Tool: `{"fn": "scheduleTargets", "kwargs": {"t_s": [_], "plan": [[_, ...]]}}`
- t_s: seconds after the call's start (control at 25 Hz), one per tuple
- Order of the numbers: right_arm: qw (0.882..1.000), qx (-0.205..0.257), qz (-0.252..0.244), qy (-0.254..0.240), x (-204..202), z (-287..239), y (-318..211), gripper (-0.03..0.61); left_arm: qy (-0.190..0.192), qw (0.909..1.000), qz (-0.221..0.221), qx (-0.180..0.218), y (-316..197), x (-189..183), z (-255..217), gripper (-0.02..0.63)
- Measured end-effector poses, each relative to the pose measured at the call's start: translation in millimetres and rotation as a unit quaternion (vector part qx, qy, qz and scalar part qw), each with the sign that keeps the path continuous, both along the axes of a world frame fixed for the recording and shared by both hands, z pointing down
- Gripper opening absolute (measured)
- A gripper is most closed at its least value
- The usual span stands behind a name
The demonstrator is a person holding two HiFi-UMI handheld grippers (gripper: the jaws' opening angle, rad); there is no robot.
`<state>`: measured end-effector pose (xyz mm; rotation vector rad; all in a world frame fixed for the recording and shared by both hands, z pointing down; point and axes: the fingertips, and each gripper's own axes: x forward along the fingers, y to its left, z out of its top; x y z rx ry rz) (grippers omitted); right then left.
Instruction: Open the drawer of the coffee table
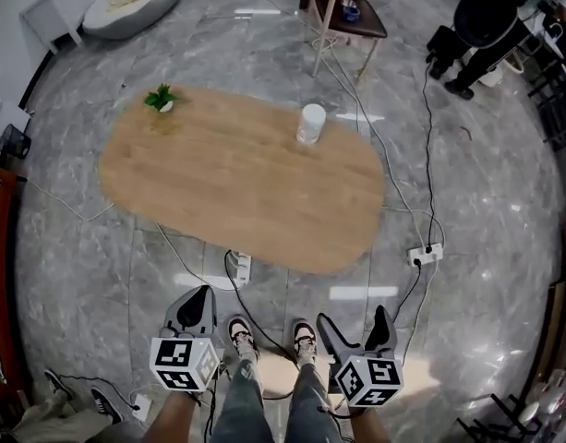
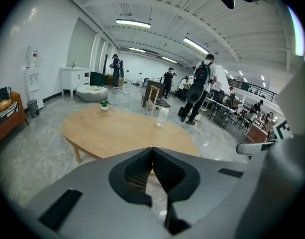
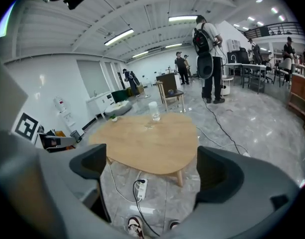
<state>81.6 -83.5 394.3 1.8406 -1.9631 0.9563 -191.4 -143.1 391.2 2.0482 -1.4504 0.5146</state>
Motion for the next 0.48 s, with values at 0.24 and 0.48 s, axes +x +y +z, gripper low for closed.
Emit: {"fn": "scheduleTargets", "kwargs": {"t_s": [0.24, 0.48], "plan": [[1.000, -0.023, -0.014, 0.003, 10, 84, -2, 0.572, -0.003, 0.9996, -0.012, -0.025, 8, 6, 81, -0.006], [0.998, -0.034, -0.039, 0.025, 20, 137, -8, 0.574, -0.009, 0.9983, -0.027, -0.051, 18, -1, 126, -0.006]]}}
